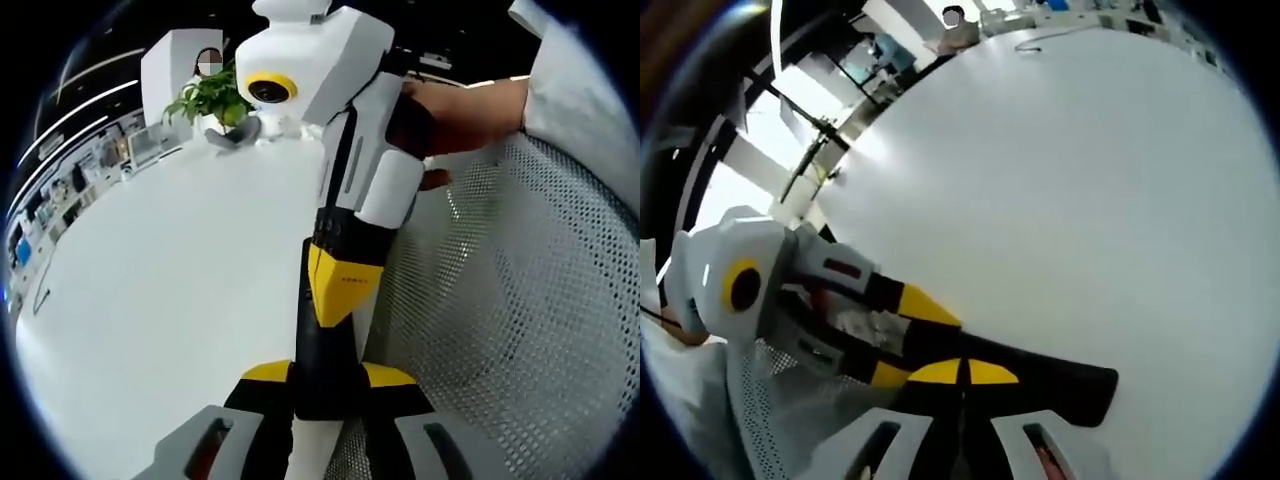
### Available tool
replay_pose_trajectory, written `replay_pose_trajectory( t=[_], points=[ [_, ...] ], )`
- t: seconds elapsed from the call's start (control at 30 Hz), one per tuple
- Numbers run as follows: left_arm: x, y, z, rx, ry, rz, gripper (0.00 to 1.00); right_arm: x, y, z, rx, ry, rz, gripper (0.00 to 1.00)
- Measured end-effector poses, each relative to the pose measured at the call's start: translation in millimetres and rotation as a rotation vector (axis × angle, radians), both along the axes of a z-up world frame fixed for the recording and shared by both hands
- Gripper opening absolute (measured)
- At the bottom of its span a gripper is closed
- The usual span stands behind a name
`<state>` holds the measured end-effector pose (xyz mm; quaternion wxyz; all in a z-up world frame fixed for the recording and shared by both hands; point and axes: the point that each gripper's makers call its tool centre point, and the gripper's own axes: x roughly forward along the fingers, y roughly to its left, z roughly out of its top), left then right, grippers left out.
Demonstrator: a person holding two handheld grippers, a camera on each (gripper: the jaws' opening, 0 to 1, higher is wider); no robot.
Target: Press the specified remote control buttons in sequence, fully releasing each button before pressing the next.
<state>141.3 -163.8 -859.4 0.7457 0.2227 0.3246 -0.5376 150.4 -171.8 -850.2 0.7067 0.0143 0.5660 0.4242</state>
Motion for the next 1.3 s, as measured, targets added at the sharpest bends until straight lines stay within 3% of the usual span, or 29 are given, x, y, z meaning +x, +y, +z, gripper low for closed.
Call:
replay_pose_trajectory(
  t=[0.2,0.37,0.47,0.57,0.67,0.73,0.83,0.87,0.93,1.03,1.1,1.17,1.3],
  points=[
    [0.6,1,0.0,0.006,0.008,0.010,0.25,0,0,-1.1,-0.003,0.000,-0.005,0.00],
    [1.2,2,0.4,0.008,0.016,0.023,0.25,0,2,-1.2,-0.029,-0.057,0.041,0.00],
    [1.3,3,0.3,0.013,0.017,0.027,0.25,1,2,-1.0,-0.028,-0.059,0.039,0.00],
    [1.4,4,0.6,0.011,0.021,0.030,0.25,1,1,0.0,0.013,-0.027,-0.001,0.00],
    [1.2,3,0.6,0.012,0.016,0.025,0.25,2,2,1.2,0.020,-0.019,0.001,0.00],
    [1.3,4,0.6,0.015,0.014,0.024,0.25,-3,0,3.0,0.004,0.023,0.007,0.00],
    [1.7,4,0.2,0.031,0.006,0.023,0.25,0,7,21.8,0.112,0.026,-0.048,0.00],
    [1.5,3,-0.1,0.039,0.004,0.019,0.25,2,6,24.2,0.117,0.021,-0.058,0.00],
    [1.7,3,-0.1,0.044,0.001,0.018,0.25,9,2,35.3,0.137,-0.033,-0.088,0.00],
    [2.6,4,-0.1,0.049,0.007,0.024,0.25,27,-16,54.6,0.116,-0.205,-0.146,0.00],
    [3.2,4,0.0,0.053,0.012,0.029,0.25,34,-28,65.6,0.099,-0.288,-0.184,0.00],
    [3.3,3,-0.2,0.056,0.011,0.030,0.25,37,-38,71.8,0.083,-0.312,-0.229,0.00],
    [3.9,3,-0.3,0.067,0.019,0.036,0.25,47,-66,91.8,0.067,-0.433,-0.344,0.00]
  ],
)
